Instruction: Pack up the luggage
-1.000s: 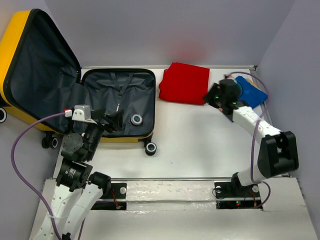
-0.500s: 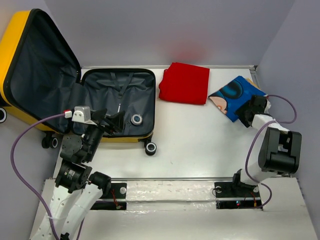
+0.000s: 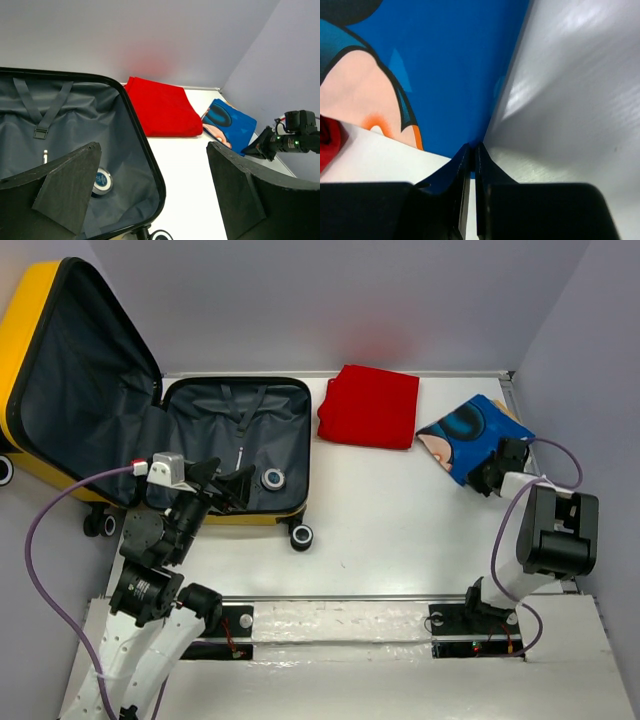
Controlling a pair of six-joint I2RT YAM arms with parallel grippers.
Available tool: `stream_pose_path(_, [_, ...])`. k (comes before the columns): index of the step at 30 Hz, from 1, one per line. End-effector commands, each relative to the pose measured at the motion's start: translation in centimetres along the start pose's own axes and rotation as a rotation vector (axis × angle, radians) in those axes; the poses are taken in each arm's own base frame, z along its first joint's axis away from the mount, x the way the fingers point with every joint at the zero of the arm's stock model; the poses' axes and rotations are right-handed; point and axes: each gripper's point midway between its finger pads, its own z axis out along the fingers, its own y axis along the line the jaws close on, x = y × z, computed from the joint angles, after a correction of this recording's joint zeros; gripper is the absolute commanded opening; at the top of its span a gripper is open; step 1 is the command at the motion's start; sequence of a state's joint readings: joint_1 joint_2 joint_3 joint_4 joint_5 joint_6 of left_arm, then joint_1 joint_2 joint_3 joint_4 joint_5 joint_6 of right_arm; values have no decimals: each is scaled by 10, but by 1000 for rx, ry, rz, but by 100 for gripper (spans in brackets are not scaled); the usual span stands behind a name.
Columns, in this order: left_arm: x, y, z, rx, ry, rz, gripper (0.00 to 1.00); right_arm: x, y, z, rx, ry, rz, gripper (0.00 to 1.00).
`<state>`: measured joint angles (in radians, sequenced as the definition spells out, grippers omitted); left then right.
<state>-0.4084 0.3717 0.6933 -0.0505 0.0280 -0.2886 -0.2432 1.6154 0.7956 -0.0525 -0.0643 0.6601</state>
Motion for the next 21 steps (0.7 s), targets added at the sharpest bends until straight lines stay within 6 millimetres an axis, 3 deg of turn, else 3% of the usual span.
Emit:
stream_pose_path(1, [-5, -11, 3, 56, -14, 14, 99, 38, -7, -27, -82, 67, 8, 8])
stream_pose_path(2, [-5, -12, 3, 60, -11, 12, 99, 67, -11, -35, -114, 137, 2, 8])
stream_pose_path(3, [-2, -15, 4, 75, 1, 7, 99, 79, 2, -49, -177, 152, -31, 7])
stream_pose_path(4, [-1, -17, 5, 85, 9, 2, 99, 85, -1, -55, -177, 158, -25, 7])
stream_pose_path(5, [1, -20, 6, 99, 18, -1, 99, 117, -2, -65, -174, 231, -55, 7])
stream_pose_path(7, [9, -24, 11, 121, 58, -12, 99, 136, 6, -84, -197, 247, -93, 7])
stream_pose_path(8, [14, -32, 11, 166, 85, -22, 99, 158, 6, -94, -188, 298, -120, 8])
stream_pose_path(9, [9, -39, 13, 198, 77, -27, 99, 167, 3, -99, -182, 323, -126, 11])
stream_pose_path(12, [20, -55, 18, 280, 152, -49, 99, 178, -2, -122, -180, 360, -147, 12])
stream_pose_path(16, [43, -66, 28, 333, 271, -101, 99, 197, -11, -151, -180, 425, -202, 12])
stream_pose_path(18, [57, -75, 33, 351, 324, -127, 99, 206, -10, -164, -219, 457, -215, 22])
stream_pose_path(19, [63, -82, 33, 369, 349, -136, 99, 206, -10, -166, -226, 456, -216, 33])
stream_pose_path(20, [68, -82, 38, 346, 357, -141, 99, 201, -5, -167, -239, 438, -223, 47])
stream_pose_path(21, [79, -100, 38, 384, 400, -153, 99, 197, -4, -168, -240, 423, -238, 68])
